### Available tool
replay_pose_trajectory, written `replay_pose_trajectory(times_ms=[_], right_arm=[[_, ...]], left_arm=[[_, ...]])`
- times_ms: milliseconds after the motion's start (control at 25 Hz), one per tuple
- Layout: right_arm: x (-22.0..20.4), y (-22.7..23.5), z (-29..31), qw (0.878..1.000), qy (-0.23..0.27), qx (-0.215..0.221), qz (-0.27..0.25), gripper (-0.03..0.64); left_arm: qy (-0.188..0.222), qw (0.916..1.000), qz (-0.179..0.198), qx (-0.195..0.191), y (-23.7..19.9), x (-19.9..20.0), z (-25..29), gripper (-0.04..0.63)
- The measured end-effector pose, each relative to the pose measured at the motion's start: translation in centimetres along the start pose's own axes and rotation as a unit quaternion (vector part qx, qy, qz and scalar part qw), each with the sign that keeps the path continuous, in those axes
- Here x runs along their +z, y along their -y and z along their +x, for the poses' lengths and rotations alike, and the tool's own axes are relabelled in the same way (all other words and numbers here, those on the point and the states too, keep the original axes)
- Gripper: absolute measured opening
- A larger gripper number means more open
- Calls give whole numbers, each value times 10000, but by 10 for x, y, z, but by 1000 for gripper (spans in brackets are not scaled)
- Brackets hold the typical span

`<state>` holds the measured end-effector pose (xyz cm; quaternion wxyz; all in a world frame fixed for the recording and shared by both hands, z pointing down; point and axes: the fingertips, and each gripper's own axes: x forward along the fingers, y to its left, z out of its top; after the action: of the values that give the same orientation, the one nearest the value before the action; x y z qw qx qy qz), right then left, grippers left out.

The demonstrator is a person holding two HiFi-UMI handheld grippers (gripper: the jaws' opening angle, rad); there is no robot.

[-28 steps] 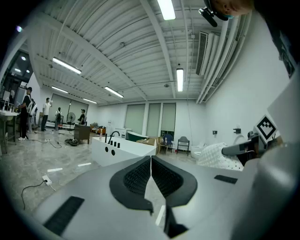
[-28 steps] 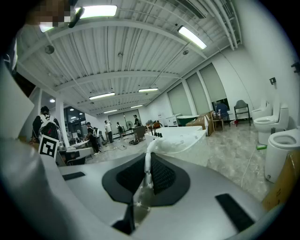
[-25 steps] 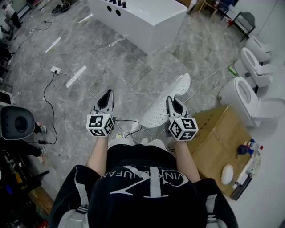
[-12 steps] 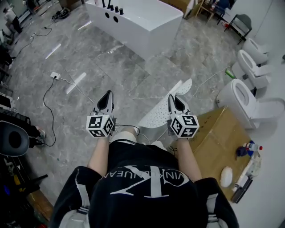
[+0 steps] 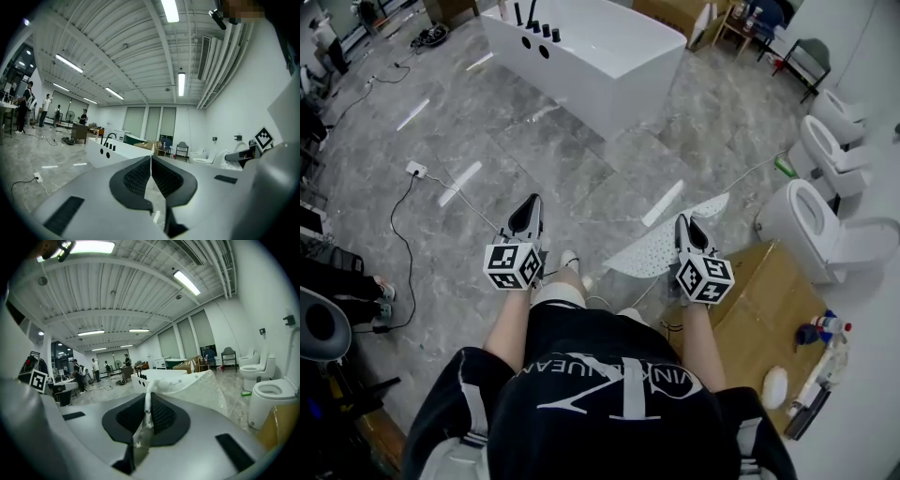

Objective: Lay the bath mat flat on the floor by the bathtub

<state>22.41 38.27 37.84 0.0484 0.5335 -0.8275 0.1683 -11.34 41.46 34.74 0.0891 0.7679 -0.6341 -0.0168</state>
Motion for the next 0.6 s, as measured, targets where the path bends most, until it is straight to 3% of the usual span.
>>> replay_pose_trajectory(times_ms=[200, 600], right_arm=[[-5, 31, 32, 9993, -113, -343, 132, 35], [13, 50, 138, 9967, -206, -631, 468, 35]], left_arm=[[-164, 9997, -27, -185, -16, -13, 61, 21], [-346, 9989, -292, -87, -99, -6, 186, 21]])
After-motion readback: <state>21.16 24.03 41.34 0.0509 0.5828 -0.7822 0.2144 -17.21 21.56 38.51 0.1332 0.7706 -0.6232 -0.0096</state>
